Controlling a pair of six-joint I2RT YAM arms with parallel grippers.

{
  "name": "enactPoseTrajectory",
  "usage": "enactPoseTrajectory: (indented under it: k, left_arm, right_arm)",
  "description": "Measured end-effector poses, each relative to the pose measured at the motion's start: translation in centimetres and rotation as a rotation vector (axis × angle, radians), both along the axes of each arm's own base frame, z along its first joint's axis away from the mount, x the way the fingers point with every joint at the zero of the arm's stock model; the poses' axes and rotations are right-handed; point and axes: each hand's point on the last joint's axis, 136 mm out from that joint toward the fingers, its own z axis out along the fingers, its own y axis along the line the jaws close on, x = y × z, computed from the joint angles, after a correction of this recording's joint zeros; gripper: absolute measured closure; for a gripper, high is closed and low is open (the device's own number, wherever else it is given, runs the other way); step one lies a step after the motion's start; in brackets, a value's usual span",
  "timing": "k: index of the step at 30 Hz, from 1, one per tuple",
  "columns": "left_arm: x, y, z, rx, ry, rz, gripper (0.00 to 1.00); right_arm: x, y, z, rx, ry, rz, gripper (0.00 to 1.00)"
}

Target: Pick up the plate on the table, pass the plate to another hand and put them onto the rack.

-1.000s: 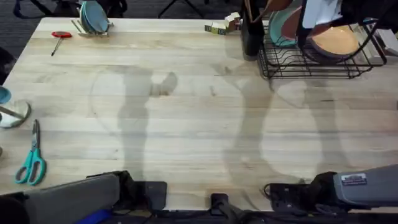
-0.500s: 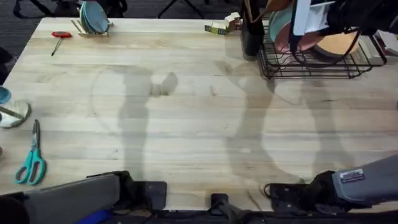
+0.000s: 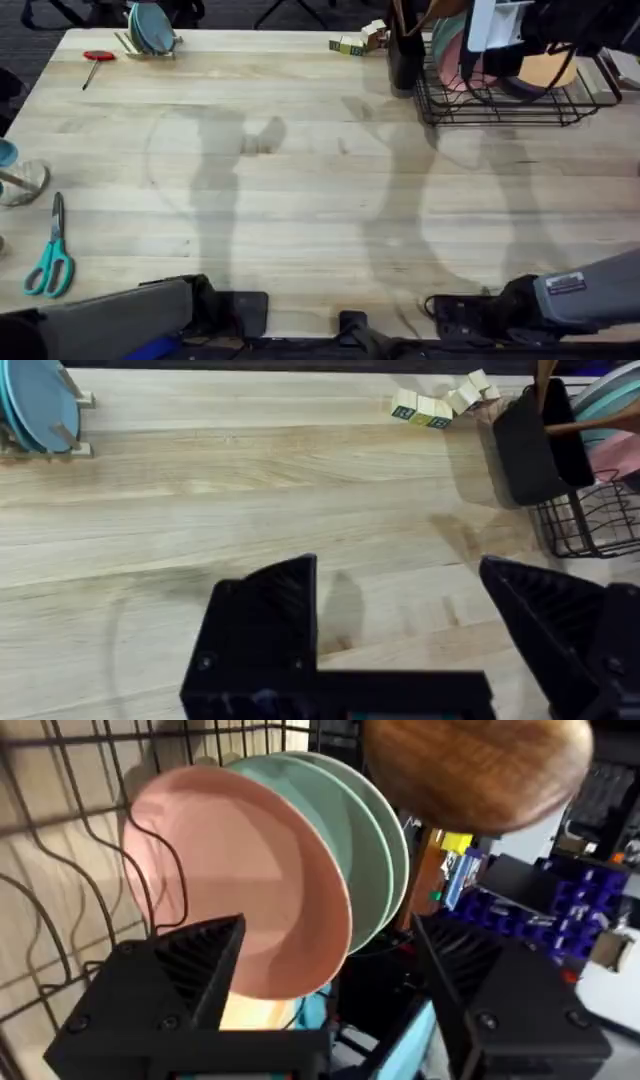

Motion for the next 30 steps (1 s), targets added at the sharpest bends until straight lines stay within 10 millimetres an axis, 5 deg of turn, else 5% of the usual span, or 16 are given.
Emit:
enactPoseTrajectory:
  k: [6,19,23,30]
  left_arm:
    - [0.0,0.0,0.0,0.000,0.000,0.000,0.007]
    - [0.0,0.0,0.0,0.000,0.000,0.000,0.007]
    - [0.0,0.0,0.0,0.000,0.000,0.000,0.007]
    - [0.0,0.0,0.0,0.000,0.000,0.000,0.006]
  right_arm:
    - [-1.5,-0.6,2.5,0.030,-0.010,-0.086,0.005]
    - [-8.9,-1.4,7.7,0.209,0.035,-0.360,0.005]
    - [-10.3,-0.2,10.8,0.355,-0.035,-0.420,0.005]
    - [-11.8,4.9,13.7,0.707,-0.048,-0.465,0.005]
